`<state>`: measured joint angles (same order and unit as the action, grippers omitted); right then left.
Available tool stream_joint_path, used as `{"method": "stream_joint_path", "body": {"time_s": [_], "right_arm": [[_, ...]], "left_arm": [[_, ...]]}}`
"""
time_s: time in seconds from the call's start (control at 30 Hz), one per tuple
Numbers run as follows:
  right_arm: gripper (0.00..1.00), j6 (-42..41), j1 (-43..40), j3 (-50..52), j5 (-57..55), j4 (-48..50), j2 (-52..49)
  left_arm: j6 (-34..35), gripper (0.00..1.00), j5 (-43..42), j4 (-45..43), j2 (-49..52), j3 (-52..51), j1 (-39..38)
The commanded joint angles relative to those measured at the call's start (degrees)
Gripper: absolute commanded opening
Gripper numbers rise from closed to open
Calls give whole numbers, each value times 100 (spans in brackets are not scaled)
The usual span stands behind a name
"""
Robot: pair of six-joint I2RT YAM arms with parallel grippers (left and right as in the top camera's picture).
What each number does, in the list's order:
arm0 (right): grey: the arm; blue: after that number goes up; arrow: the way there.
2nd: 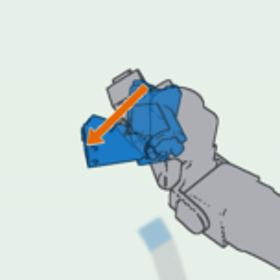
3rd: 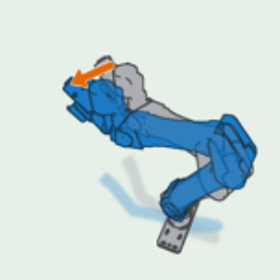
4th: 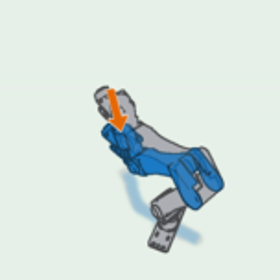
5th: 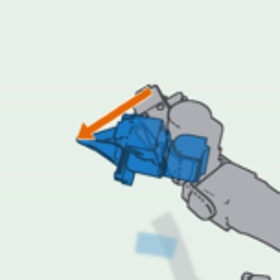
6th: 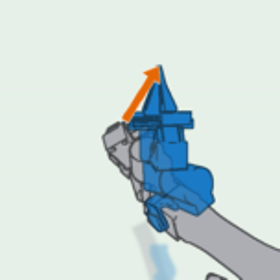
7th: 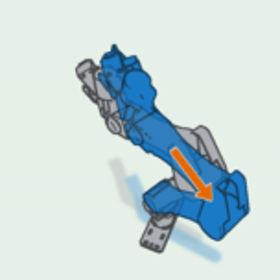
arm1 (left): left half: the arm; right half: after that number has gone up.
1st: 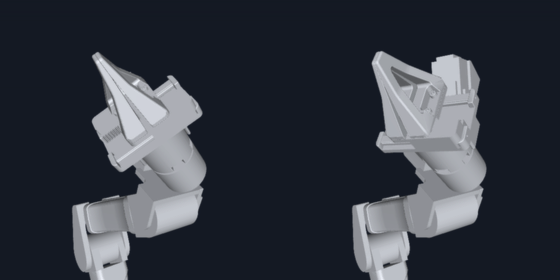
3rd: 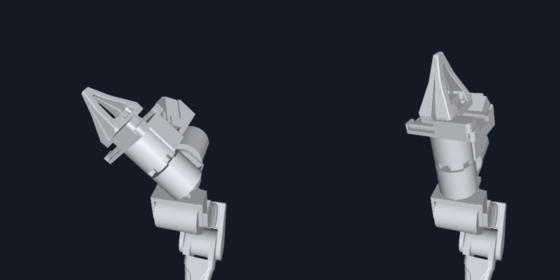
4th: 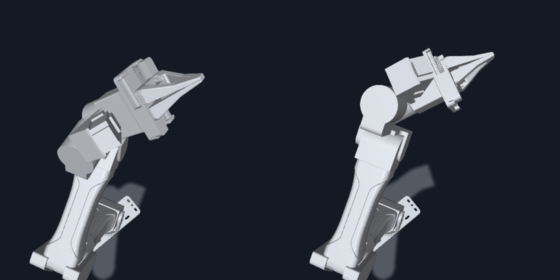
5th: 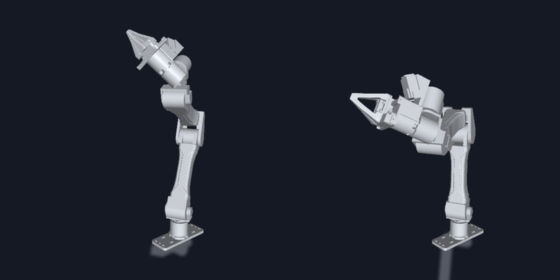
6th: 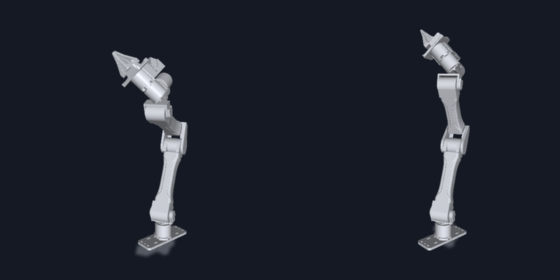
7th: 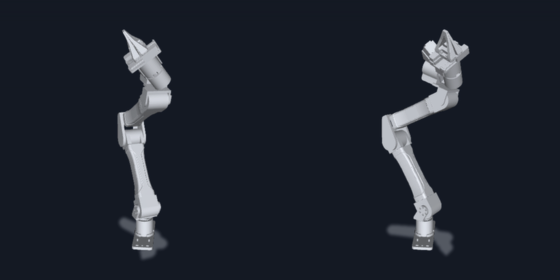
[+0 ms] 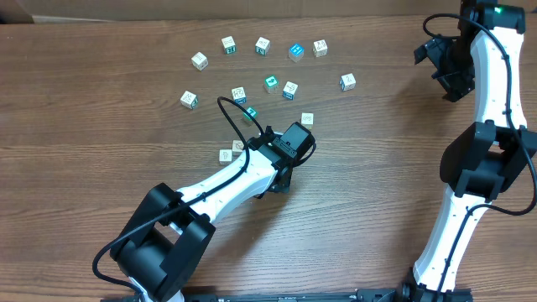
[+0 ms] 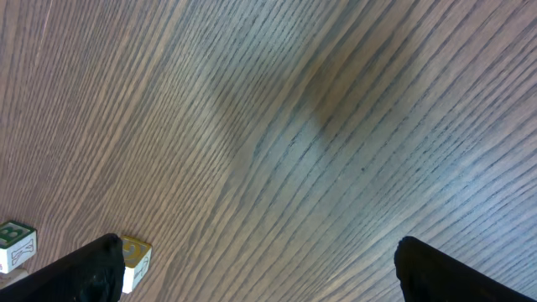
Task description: Form a circle
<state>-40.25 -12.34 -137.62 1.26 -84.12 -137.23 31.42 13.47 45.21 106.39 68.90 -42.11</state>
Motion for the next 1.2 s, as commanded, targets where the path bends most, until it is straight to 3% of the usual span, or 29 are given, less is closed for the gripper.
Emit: {"method": "stream_joint_path", "body": {"time_s": [0.0, 1.17], "right_arm": [[100, 17, -11, -98, -11, 7, 157], [100, 17, -11, -98, -11, 7, 157]], "left_arm": [[74, 10, -46, 15, -74, -39, 7], [52, 11, -151, 81, -74, -83, 9]]}}
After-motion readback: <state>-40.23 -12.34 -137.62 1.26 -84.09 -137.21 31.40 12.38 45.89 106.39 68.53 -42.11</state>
